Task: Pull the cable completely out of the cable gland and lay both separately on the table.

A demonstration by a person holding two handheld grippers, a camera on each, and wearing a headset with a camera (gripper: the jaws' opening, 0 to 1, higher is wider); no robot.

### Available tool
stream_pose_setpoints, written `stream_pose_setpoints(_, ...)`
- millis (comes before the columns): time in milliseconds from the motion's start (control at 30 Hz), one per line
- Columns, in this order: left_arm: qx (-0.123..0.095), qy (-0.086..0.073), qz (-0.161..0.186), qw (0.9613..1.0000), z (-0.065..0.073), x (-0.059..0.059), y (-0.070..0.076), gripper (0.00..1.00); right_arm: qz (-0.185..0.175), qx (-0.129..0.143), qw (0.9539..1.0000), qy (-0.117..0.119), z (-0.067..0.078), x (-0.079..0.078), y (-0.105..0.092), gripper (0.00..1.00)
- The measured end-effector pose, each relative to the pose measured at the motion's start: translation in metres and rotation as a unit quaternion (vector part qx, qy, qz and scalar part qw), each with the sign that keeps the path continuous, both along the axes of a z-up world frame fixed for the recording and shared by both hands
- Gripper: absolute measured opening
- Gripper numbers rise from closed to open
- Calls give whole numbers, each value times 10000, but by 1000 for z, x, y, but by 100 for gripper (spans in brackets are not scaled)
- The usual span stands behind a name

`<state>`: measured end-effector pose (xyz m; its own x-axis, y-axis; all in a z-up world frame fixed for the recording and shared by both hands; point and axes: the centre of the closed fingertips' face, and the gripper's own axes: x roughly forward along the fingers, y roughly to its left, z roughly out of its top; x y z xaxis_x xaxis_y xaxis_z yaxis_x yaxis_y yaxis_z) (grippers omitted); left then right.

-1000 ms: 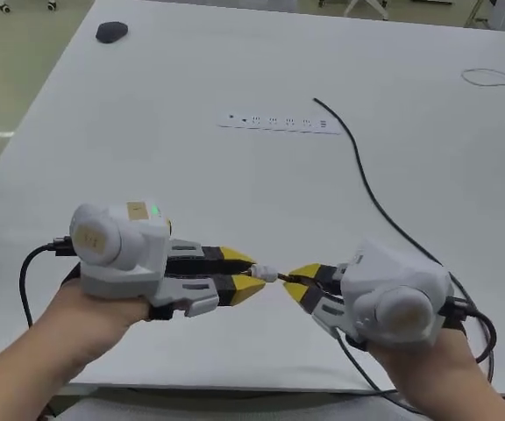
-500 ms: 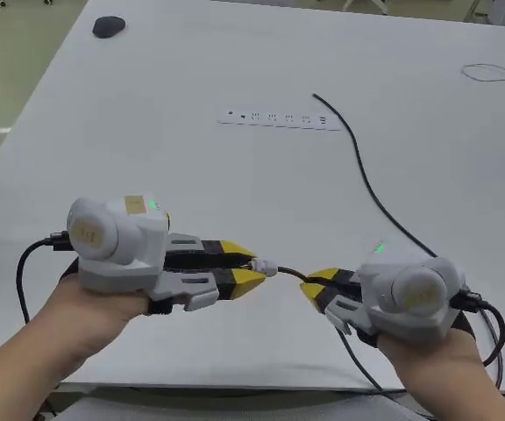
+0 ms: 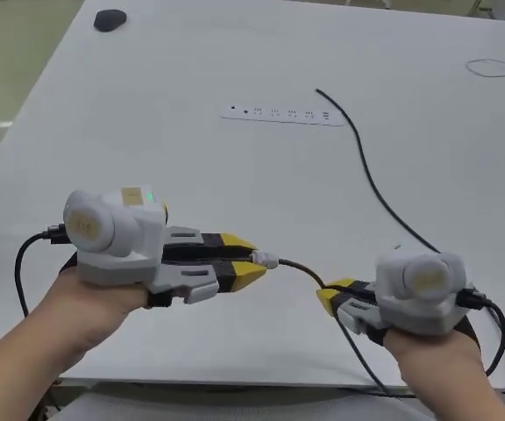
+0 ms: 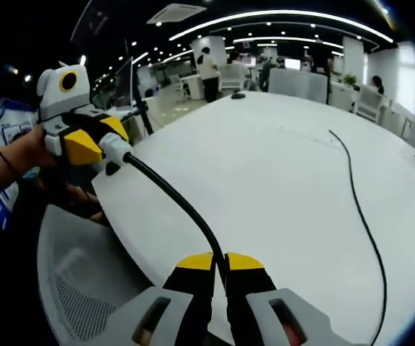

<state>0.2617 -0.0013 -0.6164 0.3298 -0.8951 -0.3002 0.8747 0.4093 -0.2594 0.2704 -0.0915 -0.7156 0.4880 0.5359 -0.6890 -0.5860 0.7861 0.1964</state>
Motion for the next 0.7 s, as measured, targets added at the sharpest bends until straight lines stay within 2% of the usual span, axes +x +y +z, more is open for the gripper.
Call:
stream_pose_setpoints(233,-24,10,-4,10000,-1,0,0,15,-231,-66,9993,286,-14,-2,-9,0)
stream_pose_setpoints(367,-17,16,-16,10000,-1,-1,-1,15,-433,53,9977,512,-20,-4,-12,0)
stream_pose_setpoints(700,-61,-6,-75,10000,1,-2,-3,15,-733,185,9935,852,-34,-6,-18,0)
